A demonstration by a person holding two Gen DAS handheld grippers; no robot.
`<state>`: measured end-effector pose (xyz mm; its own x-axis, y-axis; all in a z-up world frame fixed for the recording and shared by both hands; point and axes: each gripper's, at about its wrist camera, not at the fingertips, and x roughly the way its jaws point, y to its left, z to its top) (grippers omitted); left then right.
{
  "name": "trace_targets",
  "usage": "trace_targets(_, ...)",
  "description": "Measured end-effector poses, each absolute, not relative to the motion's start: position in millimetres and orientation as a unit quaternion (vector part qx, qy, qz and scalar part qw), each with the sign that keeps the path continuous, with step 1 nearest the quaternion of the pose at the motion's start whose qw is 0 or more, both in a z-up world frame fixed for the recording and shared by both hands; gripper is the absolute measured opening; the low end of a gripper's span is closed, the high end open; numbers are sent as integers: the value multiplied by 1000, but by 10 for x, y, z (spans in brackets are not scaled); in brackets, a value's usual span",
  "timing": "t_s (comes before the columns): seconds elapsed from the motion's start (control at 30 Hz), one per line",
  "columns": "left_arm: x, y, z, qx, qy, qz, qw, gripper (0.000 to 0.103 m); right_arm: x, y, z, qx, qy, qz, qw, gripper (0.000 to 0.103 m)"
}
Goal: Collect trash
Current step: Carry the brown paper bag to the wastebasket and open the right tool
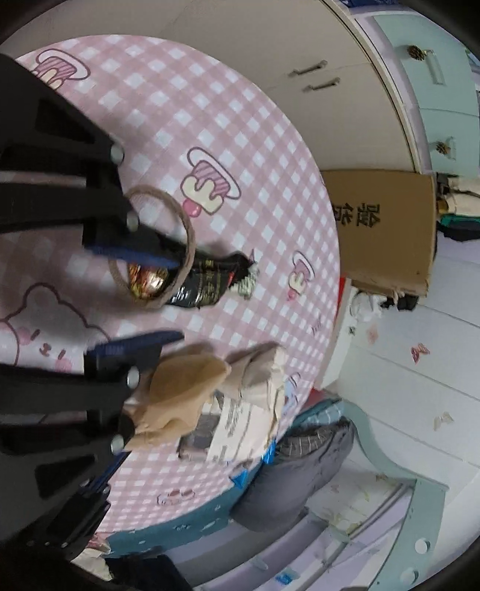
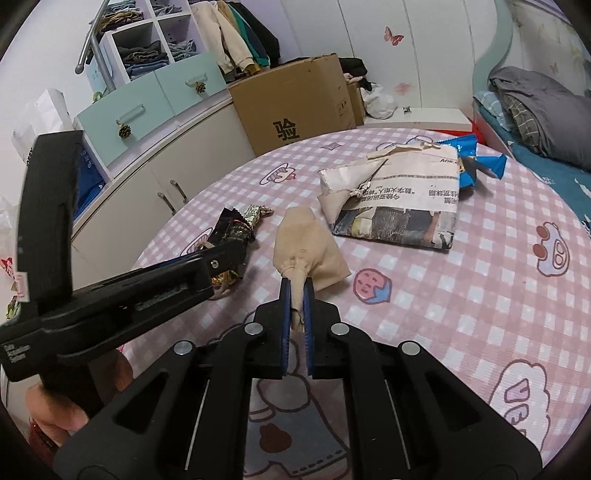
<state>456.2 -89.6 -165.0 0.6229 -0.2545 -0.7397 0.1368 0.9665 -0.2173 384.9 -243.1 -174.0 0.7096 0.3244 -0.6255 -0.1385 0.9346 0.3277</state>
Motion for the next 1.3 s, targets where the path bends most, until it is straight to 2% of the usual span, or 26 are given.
trace_targets(0.07,4563,-868,-1648,-71,419,-101,900,3,3857,-2428,-1741,130,359,131,915,7)
trace_targets(0.47,4222,-526,-1402,-110,382,-108,911,3,3639,-2265,-1484,128,330,152,923,7)
trace_targets(0.73,3774,7,-1187,-138,359,-89,919,3,3367,-1884,-1152,114,308,190,925,7)
trace_targets(1.03,3275,1065,-1221,-176,354,-20,918,3,3183,-867,-1039,76,321,269,905,7)
trace_targets(1.3,2980,2186,-1636,-226,382,76,893,3,3187,440,-1389,20,372,341,863,7)
